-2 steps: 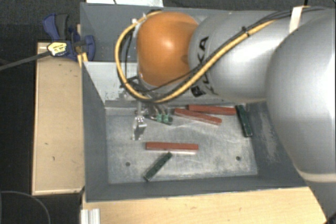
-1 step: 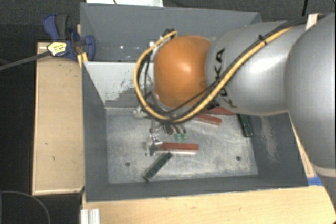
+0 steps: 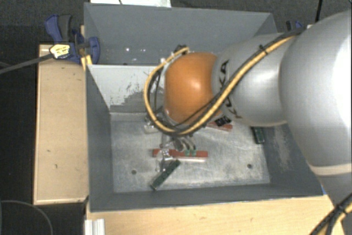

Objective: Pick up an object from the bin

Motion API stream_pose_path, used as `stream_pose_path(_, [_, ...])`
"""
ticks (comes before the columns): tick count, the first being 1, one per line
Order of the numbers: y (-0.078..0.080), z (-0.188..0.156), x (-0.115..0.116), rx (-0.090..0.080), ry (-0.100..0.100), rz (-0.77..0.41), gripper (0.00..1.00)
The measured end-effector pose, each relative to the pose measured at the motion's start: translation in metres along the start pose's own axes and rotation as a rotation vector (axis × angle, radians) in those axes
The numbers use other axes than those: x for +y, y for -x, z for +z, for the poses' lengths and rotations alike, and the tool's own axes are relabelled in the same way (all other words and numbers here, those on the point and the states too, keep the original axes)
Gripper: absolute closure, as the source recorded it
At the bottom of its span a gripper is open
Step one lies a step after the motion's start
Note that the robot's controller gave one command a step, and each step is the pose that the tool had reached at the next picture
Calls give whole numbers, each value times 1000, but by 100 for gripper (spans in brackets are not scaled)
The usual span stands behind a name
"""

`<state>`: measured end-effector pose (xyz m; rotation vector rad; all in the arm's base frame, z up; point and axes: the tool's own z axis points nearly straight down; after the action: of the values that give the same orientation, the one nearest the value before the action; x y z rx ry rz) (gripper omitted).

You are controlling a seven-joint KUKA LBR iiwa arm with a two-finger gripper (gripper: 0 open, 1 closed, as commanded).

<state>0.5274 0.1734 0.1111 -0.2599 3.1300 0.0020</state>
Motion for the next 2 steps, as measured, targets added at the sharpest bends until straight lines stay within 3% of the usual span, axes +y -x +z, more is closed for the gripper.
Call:
stream_pose_path(1, [-23,37,-24,-4,2,77,100])
stream_pose_path(2, [-23,37,-24,-4,2,79,100])
